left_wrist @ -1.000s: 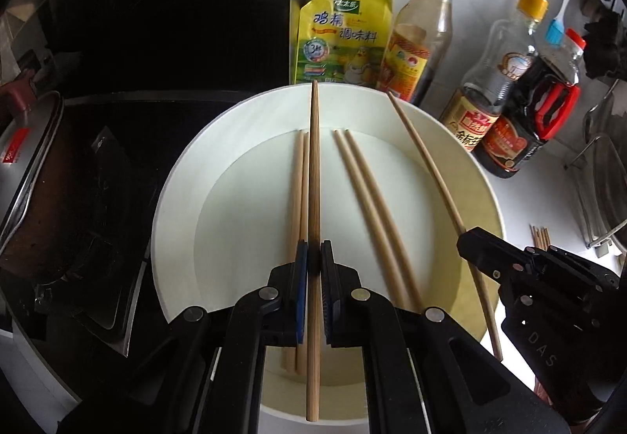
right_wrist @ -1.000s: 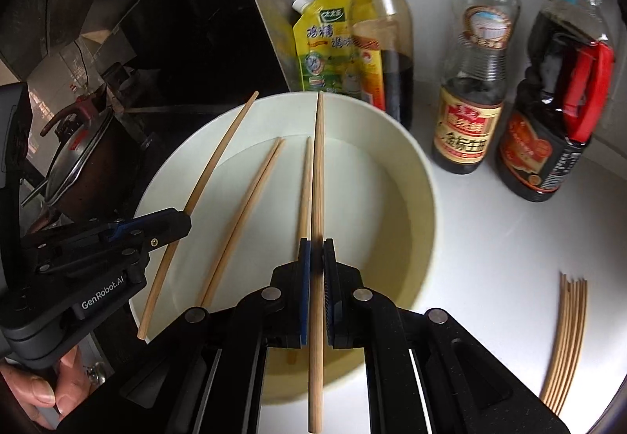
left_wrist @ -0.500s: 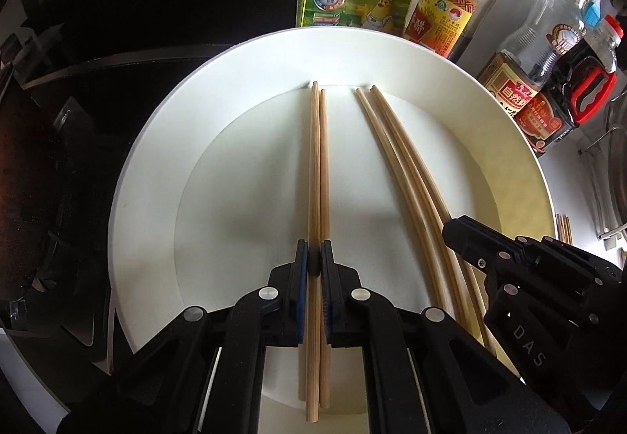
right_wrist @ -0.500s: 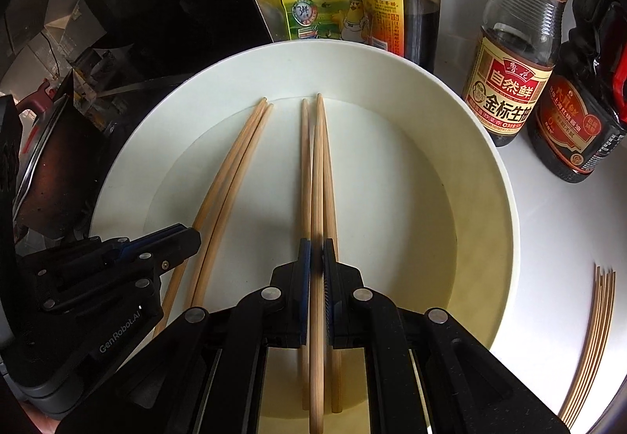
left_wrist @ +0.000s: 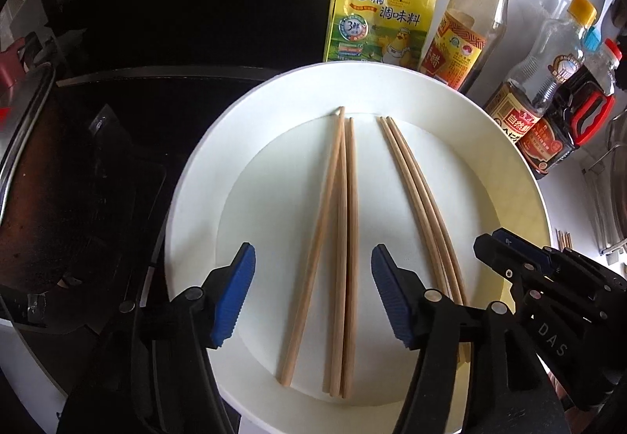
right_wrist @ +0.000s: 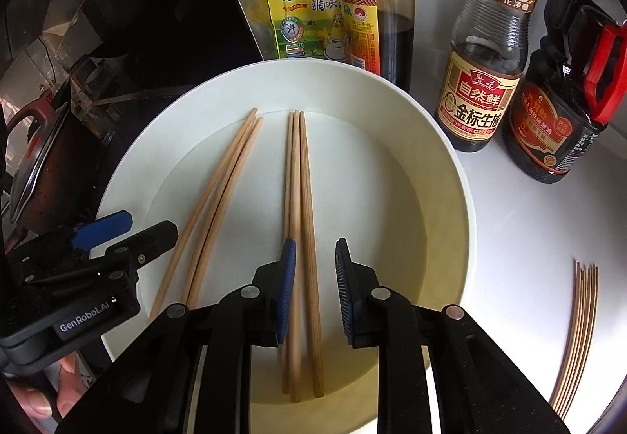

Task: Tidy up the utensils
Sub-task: 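Lift both open tools out of the basin toward the chopstick row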

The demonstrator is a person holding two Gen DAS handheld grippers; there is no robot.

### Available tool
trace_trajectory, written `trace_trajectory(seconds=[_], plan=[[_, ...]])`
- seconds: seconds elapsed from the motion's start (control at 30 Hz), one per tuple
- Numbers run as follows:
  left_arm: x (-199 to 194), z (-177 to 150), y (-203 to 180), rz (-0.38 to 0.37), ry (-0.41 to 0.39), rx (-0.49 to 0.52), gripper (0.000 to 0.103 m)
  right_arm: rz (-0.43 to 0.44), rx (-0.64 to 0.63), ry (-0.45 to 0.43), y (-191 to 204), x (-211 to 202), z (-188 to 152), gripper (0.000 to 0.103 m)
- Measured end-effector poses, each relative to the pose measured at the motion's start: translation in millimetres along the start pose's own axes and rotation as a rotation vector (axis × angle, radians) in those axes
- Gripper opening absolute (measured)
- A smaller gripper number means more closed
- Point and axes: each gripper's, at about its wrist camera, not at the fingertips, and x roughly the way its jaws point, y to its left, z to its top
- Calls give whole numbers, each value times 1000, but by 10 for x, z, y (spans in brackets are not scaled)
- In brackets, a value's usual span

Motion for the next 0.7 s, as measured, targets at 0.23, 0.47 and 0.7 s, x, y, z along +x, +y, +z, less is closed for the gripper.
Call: trace_trajectory(seconds=[0.23, 0.47, 0.7], plan=[[-228, -116, -42, 7, -34, -13, 69, 6, -12, -35, 12, -273, -152, 20], [-450, -300, -211, -7, -65, -1, 72, 5, -13, -69, -49, -620, -388, 24], [-673, -499, -586, -50, -89, 41, 74, -30, 17, -110, -332, -997, -705, 28]])
